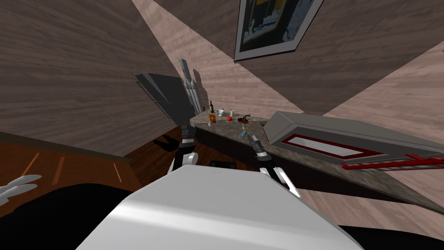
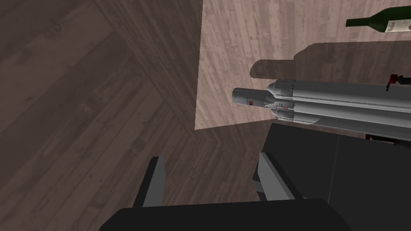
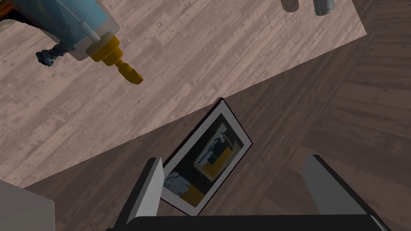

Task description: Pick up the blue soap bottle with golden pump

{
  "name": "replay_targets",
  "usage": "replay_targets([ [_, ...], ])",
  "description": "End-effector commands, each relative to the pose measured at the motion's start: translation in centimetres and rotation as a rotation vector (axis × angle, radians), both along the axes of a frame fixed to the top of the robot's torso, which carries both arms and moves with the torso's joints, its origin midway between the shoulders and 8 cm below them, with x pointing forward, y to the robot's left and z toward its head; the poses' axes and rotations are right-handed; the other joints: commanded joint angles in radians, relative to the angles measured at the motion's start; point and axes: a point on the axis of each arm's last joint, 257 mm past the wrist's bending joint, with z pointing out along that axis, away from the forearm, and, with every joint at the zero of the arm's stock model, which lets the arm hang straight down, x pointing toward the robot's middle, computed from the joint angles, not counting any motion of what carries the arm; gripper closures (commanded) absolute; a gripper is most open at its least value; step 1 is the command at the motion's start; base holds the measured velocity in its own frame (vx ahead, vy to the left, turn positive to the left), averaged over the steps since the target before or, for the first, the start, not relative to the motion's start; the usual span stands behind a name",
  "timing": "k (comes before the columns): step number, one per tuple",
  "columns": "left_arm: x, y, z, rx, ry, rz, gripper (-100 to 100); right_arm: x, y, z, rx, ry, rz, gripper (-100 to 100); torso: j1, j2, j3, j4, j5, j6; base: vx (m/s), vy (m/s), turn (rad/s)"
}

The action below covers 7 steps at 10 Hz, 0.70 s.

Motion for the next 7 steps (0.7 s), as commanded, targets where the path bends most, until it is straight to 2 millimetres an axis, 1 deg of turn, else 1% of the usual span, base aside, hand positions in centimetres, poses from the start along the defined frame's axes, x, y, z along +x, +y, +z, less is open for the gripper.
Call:
replay_targets([
  [1, 0.0, 0.0, 0.0, 0.000, 0.000, 0.000, 0, -0.3, -0.5, -1.7, -0.083, 0.031, -0.006, -100, 0.000, 0.000, 0.000, 0.000, 0.000, 0.000, -0.013, -0.054, 0.113],
  [4, 0.0, 0.0, 0.0, 0.000, 0.000, 0.000, 0, -0.7, -2.3, -4.8, -0.218, 0.094, -0.016, -100, 0.003, -0.002, -0.001, 0.000, 0.001, 0.000, 0.005, -0.022, 0.102],
  [7, 0.0, 0.0, 0.0, 0.000, 0.000, 0.000, 0, -1.1, -4.8, -7.4, -0.341, 0.162, -0.028, -100, 0.005, -0.003, -0.002, -0.001, 0.001, 0.000, 0.022, 0.010, 0.081],
])
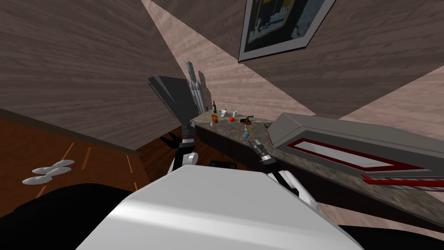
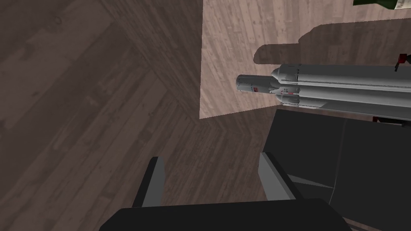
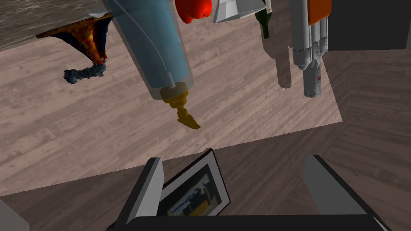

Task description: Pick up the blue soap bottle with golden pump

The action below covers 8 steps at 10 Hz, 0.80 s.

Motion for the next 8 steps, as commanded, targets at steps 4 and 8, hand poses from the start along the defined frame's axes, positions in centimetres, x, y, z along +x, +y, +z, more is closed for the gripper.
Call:
replay_targets([
  [4, 0.0, 0.0, 0.0, 0.000, 0.000, 0.000, 0, -0.8, -4.4, -3.2, -0.174, 0.094, -0.025, -100, 0.001, -0.001, -0.001, 0.000, 0.000, 0.000, 0.038, 0.032, 0.093],
  [8, 0.0, 0.0, 0.0, 0.000, 0.000, 0.000, 0, -1.1, -8.1, -4.5, -0.301, 0.152, -0.041, -100, 0.001, -0.002, -0.001, 0.000, 0.000, 0.000, 0.054, 0.038, 0.083],
])
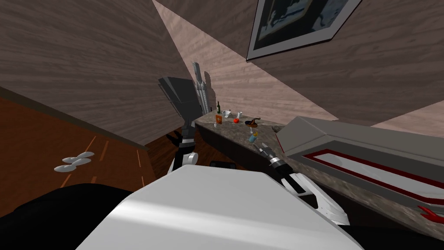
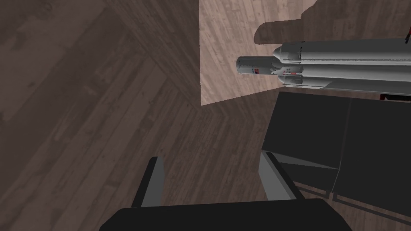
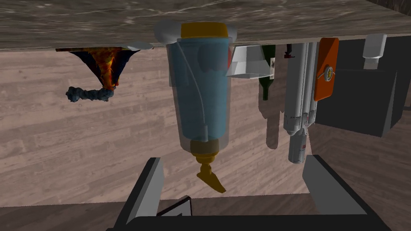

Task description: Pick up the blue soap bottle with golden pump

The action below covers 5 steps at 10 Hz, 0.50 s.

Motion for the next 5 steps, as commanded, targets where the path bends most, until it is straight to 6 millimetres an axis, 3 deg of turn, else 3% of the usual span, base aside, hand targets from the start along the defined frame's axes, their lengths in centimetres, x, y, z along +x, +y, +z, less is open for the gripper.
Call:
replay_targets([
  [1, 0.0, 0.0, 0.0, 0.000, 0.000, 0.000, 0, 0.1, -1.3, -0.4, -0.046, 0.018, -0.004, -100, 0.000, 0.000, 0.000, 0.000, 0.000, 0.000, 0.053, 0.036, 0.072],
  [4, 0.0, 0.0, 0.0, 0.000, 0.000, 0.000, 0, 0.4, -3.5, -0.2, -0.134, 0.036, -0.005, -100, 0.000, -0.003, -0.001, 0.000, 0.000, 0.000, 0.103, 0.031, 0.117],
  [5, 0.0, 0.0, 0.0, 0.000, 0.000, 0.000, 0, 0.2, -3.1, -0.2, -0.116, 0.034, -0.005, -100, 0.000, -0.005, -0.003, -0.001, 0.000, -0.001, 0.068, 0.012, 0.030],
])
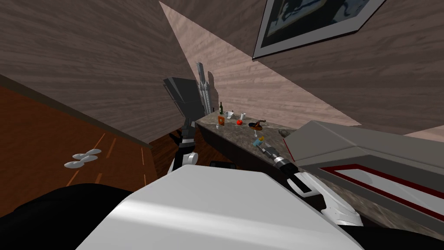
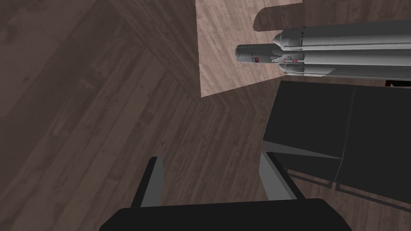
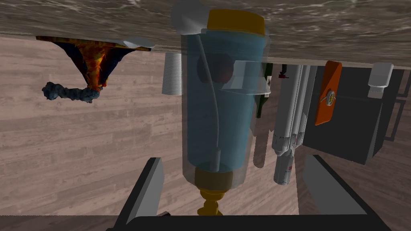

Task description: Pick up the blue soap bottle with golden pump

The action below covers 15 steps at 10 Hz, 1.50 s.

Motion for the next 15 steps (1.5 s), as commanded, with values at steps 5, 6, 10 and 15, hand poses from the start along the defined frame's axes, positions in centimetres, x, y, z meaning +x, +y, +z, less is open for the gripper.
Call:
replay_targets([
  [5, 0.0, 0.0, 0.0, 0.000, 0.000, 0.000, 0, 2.6, -0.2, -0.4, 0.009, -0.016, 0.062, -100, 0.001, 0.007, 0.004, 0.002, 0.000, 0.000, -0.019, 0.041, -0.010],
  [6, 0.0, 0.0, 0.0, 0.000, 0.000, 0.000, 0, 3.0, -0.9, -0.6, 0.006, -0.014, 0.049, -100, 0.003, 0.008, 0.005, 0.002, 0.001, 0.000, -0.036, 0.065, -0.022],
  [10, 0.0, 0.0, 0.0, 0.000, 0.000, 0.000, 0, 4.0, -2.6, -1.8, 0.005, 0.003, 0.045, -100, 0.003, 0.007, 0.004, 0.001, 0.000, -0.001, -0.023, 0.036, -0.004],
  [15, 0.0, 0.0, 0.0, 0.000, 0.000, 0.000, 0, 5.1, -4.4, -2.7, 0.004, 0.017, 0.040, -100, 0.002, 0.006, 0.004, 0.001, 0.000, -0.001, -0.016, 0.030, -0.006],
])
